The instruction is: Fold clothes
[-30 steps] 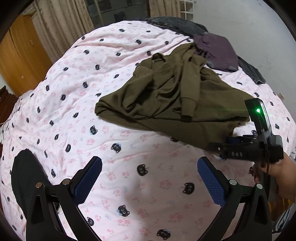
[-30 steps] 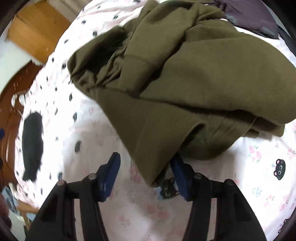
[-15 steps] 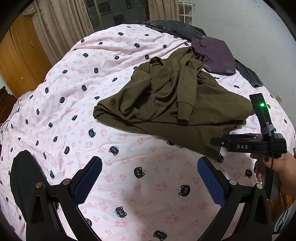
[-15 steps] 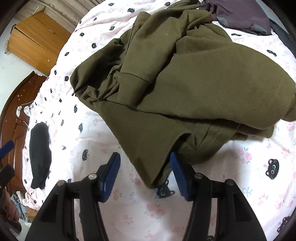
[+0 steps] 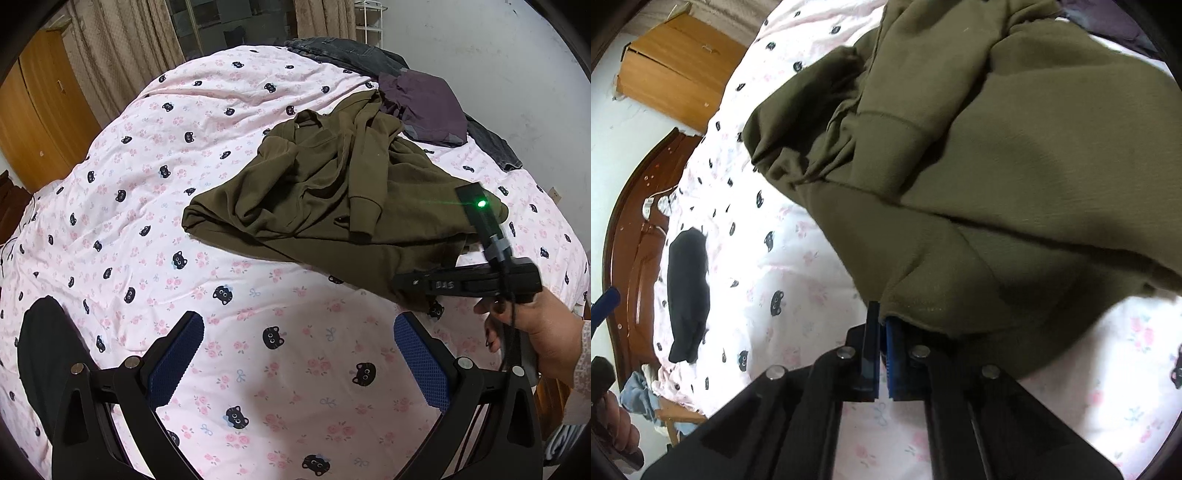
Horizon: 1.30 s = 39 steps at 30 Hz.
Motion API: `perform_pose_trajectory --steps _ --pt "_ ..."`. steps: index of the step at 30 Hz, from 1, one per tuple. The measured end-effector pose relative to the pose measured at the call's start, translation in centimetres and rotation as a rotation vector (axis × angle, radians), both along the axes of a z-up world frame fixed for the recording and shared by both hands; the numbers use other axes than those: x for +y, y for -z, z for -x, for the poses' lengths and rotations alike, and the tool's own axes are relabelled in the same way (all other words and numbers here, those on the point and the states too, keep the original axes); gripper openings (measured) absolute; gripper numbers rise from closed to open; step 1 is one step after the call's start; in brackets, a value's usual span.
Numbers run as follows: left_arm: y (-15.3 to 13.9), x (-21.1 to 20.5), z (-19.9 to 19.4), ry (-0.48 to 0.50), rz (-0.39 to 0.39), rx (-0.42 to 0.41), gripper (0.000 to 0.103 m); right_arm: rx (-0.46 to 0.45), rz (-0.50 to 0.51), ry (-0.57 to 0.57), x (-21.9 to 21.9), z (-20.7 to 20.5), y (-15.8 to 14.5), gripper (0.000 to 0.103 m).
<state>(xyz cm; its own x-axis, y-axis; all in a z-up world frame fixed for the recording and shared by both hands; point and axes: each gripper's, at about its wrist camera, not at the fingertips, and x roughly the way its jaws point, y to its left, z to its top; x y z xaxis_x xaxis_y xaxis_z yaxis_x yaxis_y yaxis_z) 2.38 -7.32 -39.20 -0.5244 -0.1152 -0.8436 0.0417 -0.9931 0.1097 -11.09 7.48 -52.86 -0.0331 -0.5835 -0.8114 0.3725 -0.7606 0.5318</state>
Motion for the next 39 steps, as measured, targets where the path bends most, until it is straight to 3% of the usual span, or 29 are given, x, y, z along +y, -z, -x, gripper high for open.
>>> perform_pose_trajectory --steps 12,16,23,36,39 --pt "-1.0 -2.5 0.9 -0.026 0.029 0.048 0.102 -0.005 -0.026 -0.177 -3.6 -6.0 -1.5 0.003" --pt "-2.2 -3.6 0.7 -0.039 0.037 0.073 0.102 0.032 -0.029 -0.294 -6.1 -9.2 -2.8 0.003" --pt "-4.6 -5.8 -0.4 -0.072 0.058 0.109 0.102 0.124 -0.034 -0.622 -12.0 -18.0 -5.1 0.003" --pt "-9.5 -9.4 -1.5 -0.076 0.126 0.187 0.102 0.257 0.032 -0.941 -21.0 -29.1 -8.1 0.005" --pt "-9.5 -9.9 -1.5 -0.075 0.133 0.199 0.102 0.26 0.032 -0.989 -22.6 -31.1 -7.6 0.007"
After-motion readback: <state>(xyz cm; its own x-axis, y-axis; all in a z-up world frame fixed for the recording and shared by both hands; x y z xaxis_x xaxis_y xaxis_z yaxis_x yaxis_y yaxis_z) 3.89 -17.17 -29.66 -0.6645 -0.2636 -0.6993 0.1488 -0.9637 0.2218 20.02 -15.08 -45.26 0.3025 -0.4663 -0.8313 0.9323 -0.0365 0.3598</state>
